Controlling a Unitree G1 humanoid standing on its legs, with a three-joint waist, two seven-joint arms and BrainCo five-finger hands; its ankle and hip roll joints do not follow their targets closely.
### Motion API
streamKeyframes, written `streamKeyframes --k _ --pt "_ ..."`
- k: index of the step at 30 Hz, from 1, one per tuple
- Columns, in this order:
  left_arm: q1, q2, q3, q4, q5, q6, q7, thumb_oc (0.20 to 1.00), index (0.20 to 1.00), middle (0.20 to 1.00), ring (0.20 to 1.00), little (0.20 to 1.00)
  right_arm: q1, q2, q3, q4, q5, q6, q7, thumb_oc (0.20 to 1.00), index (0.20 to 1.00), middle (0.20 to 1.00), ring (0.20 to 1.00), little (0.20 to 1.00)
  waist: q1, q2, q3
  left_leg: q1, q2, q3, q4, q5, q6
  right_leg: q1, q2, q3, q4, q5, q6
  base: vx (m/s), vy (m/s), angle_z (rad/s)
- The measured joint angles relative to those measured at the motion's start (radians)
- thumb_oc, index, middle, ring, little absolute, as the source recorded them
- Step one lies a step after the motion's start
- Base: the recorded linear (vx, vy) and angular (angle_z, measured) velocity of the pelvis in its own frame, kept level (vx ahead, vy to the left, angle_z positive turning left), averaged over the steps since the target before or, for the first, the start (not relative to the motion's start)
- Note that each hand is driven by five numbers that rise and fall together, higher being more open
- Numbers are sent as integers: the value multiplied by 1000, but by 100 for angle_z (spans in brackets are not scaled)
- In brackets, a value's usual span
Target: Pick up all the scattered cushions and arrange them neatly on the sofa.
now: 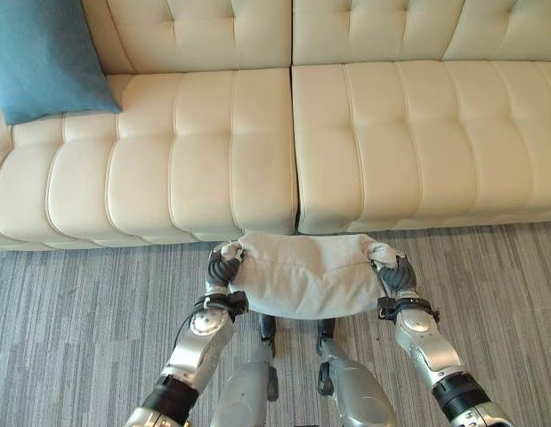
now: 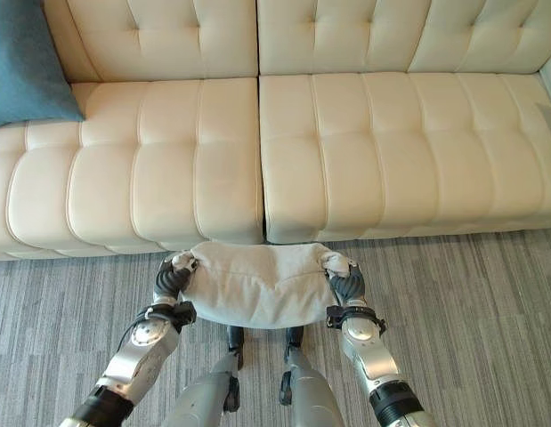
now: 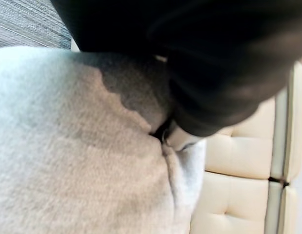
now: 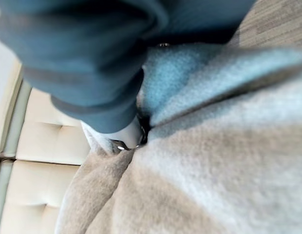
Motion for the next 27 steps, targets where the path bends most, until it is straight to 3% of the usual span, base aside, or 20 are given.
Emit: streamKeyframes --k 4,8,13,24,27 --pt "107 4 36 -49 28 15 -52 200 200 200 200 200 101 2 -36 -92 -37 10 43 200 200 200 200 200 3 2 -18 54 7 1 -6 -19 -10 52 6 1 0 -19 10 68 -18 -3" --pt "212 4 39 -78 28 41 -97 200 200 200 200 200 224 -1 -45 -157 -56 11 78 200 200 200 200 200 5 10 -93 75 11 0 -7 -29 -1 72 10 4 -5 -33 7 67 -20 -2" --pt "269 3 39 -89 28 47 -108 200 200 200 200 200 294 -1 -49 -237 -58 22 100 200 200 200 200 200 5 19 -127 98 16 3 -7 -35 3 94 15 11 -6 -38 1 45 -47 -4" --pt "230 1 35 -197 25 46 -29 200 200 200 200 200 172 -26 -8 -338 -56 9 32 200 200 200 200 200 17 28 -159 95 41 7 7 -27 -9 91 42 20 -1 -38 -6 -3 -147 -1" --pt "206 2 40 -198 22 31 -13 200 200 200 200 200 147 -32 14 -335 -54 3 19 200 200 200 200 200 30 23 -148 13 59 -6 165 -74 -40 87 56 5 6 -61 -40 -1 -160 12"
